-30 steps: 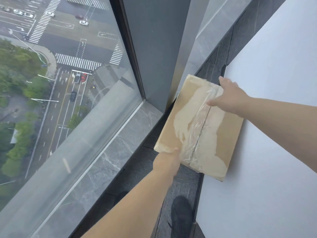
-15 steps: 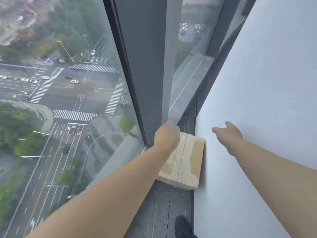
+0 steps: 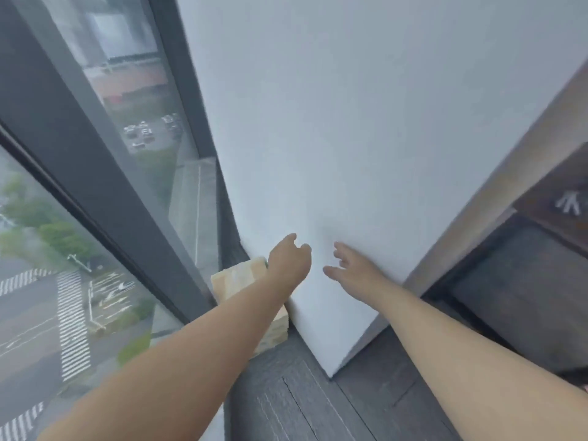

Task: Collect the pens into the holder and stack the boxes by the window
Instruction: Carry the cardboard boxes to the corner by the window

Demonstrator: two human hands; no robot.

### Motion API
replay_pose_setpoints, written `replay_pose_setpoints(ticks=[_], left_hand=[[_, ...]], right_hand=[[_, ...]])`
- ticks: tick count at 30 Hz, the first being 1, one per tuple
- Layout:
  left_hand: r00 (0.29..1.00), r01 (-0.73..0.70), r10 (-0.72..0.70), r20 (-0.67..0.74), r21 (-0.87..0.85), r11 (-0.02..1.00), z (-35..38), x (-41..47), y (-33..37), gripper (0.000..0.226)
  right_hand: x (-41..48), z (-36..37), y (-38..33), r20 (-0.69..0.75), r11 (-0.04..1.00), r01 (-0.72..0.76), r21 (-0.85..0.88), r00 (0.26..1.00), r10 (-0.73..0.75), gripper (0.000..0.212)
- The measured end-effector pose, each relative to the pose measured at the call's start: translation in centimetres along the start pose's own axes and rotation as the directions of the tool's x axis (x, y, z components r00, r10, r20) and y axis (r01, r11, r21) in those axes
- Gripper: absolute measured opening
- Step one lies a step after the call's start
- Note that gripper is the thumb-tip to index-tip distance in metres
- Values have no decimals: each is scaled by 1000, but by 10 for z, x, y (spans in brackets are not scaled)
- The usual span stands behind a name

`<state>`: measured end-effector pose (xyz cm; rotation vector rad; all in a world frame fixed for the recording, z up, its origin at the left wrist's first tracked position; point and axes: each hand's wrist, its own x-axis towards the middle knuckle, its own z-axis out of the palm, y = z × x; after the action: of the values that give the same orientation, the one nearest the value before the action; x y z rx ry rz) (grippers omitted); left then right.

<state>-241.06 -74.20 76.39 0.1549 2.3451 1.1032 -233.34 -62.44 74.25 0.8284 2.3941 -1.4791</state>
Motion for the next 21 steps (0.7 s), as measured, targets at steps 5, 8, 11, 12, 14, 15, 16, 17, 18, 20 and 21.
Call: replay_pose_setpoints(ticks=[5,8,11,12,14,15,16,17,18,20,21], left_hand=[[929,-235,41,368,503,832,108,-93,81,37],[873,-341,-18,488,635,694,166,-146,110,44],[802,-490,89,591,565,663,249,-218,143,53],[761,-534,142,633,487,691,281,-250,157,56],[657,-607,249,711,304,735,346,-317,183,56],[605,-628,283,744,228,744,380,-349,195,55],[552,-654,310,774,171,737,414,-381,205,54],[501,-669,333,799,114,734,443,-412,213,53],[463,-681,357,811,68,729,472,-440,218,53],[395,-693,370,841,8,721,524,-488,223,55],[366,-697,351,862,3,717,550,-512,222,55]], right_hand=[[-112,-73,64,17,975,-19,-223,1000,23,54],[-194,-142,136,-175,985,-169,-12,971,165,62],[-302,-212,237,-425,936,-287,204,835,349,59],[-341,-232,275,-493,909,-323,264,765,415,57],[-424,-260,337,-591,853,-374,364,615,522,55],[-465,-270,367,-619,823,-381,421,542,568,56],[-506,-278,392,-635,792,-373,483,473,611,59],[-543,-285,415,-635,754,-368,545,407,657,61],[-577,-291,437,-629,722,-352,596,353,692,61],[-637,-297,477,-622,675,-297,675,262,738,61],[-665,-298,501,-615,653,-270,708,219,758,63]])
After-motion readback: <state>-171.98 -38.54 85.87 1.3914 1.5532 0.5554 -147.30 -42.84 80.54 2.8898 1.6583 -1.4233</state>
